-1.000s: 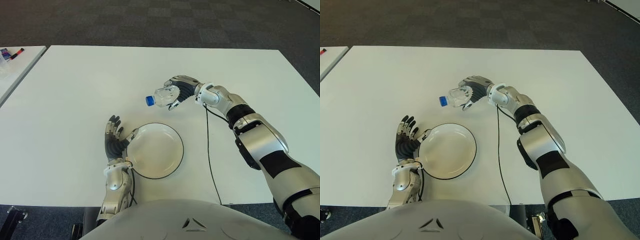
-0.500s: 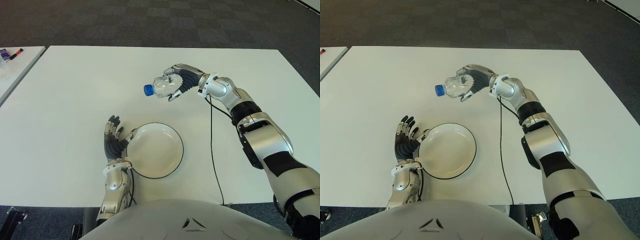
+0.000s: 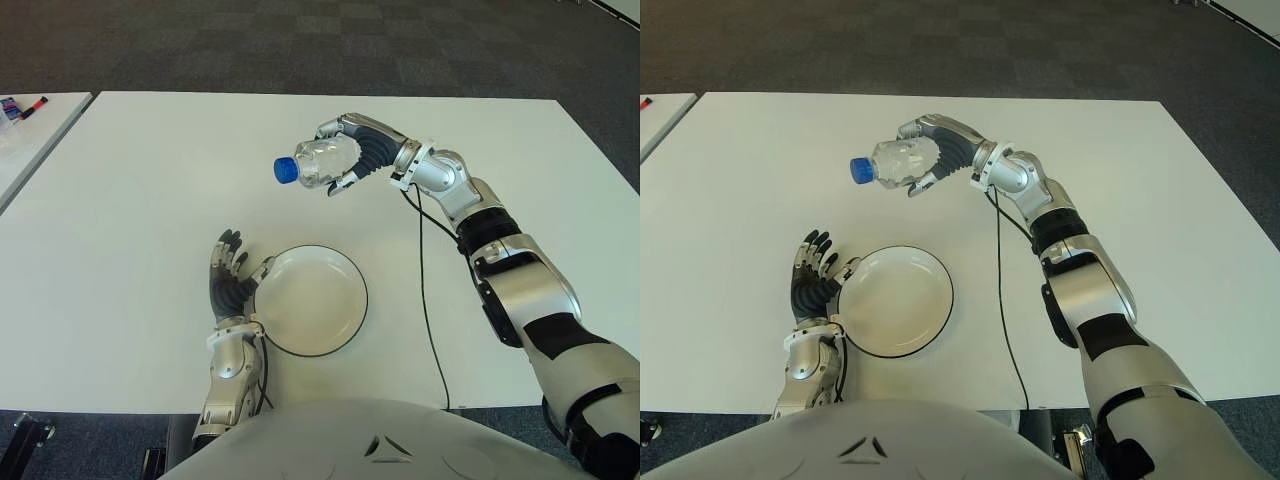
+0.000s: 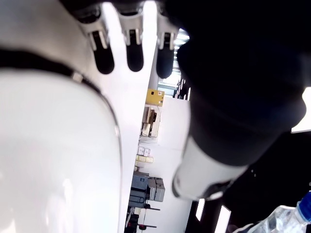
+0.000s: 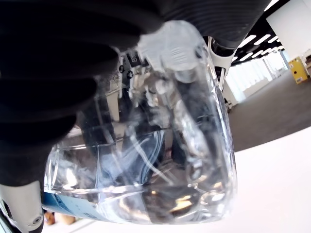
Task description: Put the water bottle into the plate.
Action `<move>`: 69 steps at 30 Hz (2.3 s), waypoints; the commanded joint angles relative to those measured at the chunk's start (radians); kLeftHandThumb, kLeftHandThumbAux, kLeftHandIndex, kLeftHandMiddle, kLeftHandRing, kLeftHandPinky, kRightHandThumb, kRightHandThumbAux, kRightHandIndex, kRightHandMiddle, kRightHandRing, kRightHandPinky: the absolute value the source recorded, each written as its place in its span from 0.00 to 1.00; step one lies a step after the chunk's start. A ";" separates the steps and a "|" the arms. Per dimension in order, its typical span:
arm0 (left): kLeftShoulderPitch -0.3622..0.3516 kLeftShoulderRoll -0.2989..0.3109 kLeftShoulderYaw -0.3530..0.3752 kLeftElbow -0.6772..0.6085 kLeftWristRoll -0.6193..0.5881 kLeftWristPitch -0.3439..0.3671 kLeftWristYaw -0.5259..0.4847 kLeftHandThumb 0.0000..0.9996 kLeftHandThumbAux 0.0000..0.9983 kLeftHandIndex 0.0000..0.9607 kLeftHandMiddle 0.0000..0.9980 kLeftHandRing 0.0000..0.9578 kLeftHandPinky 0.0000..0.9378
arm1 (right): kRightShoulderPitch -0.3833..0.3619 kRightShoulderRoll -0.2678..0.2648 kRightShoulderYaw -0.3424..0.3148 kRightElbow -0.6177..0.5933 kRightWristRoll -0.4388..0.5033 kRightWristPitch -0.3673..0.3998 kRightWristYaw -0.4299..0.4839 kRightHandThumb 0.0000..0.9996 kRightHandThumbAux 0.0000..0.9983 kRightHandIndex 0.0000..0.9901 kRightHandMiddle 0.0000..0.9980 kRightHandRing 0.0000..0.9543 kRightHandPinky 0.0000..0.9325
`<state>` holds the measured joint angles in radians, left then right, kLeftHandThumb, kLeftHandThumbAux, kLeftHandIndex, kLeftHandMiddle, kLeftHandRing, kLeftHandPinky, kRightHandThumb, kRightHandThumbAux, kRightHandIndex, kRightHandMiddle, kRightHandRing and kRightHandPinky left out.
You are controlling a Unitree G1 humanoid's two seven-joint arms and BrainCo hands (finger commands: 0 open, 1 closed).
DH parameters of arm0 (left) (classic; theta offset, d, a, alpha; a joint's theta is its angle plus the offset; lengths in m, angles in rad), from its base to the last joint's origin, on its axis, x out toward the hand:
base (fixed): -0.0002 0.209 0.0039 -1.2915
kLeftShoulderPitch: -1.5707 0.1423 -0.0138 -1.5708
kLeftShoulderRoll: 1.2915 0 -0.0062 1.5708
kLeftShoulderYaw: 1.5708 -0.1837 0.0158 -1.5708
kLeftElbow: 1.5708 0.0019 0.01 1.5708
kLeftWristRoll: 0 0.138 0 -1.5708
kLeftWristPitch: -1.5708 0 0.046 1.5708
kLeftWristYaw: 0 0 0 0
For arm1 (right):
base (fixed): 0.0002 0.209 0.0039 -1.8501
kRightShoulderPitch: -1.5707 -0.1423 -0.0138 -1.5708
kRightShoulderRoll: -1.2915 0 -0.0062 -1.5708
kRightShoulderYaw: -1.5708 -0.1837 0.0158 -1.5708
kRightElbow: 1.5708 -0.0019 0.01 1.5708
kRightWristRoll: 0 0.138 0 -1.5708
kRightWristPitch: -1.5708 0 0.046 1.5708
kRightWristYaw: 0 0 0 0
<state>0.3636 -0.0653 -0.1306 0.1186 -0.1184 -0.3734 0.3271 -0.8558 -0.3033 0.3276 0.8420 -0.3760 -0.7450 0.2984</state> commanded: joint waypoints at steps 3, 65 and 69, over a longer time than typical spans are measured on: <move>-0.048 -0.075 0.014 0.043 -0.001 0.024 -0.009 0.06 0.97 0.15 0.15 0.12 0.13 | 0.068 0.026 -0.031 -0.091 0.065 0.077 0.031 0.95 0.66 0.39 0.50 0.55 0.90; -0.109 -0.077 0.075 0.114 -0.019 0.012 -0.050 0.05 0.98 0.15 0.16 0.13 0.15 | 0.585 0.154 -0.105 -0.386 0.293 0.298 0.114 0.95 0.66 0.39 0.50 0.56 0.91; -0.111 -0.077 0.075 0.116 -0.017 0.011 -0.051 0.05 0.97 0.15 0.16 0.13 0.15 | 0.589 0.153 -0.110 -0.378 0.296 0.304 0.118 0.95 0.66 0.39 0.50 0.56 0.91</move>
<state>0.2537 -0.0683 -0.0567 0.2080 -0.1369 -0.3786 0.2820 -0.2763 -0.1563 0.2291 0.4676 -0.1101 -0.4563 0.4107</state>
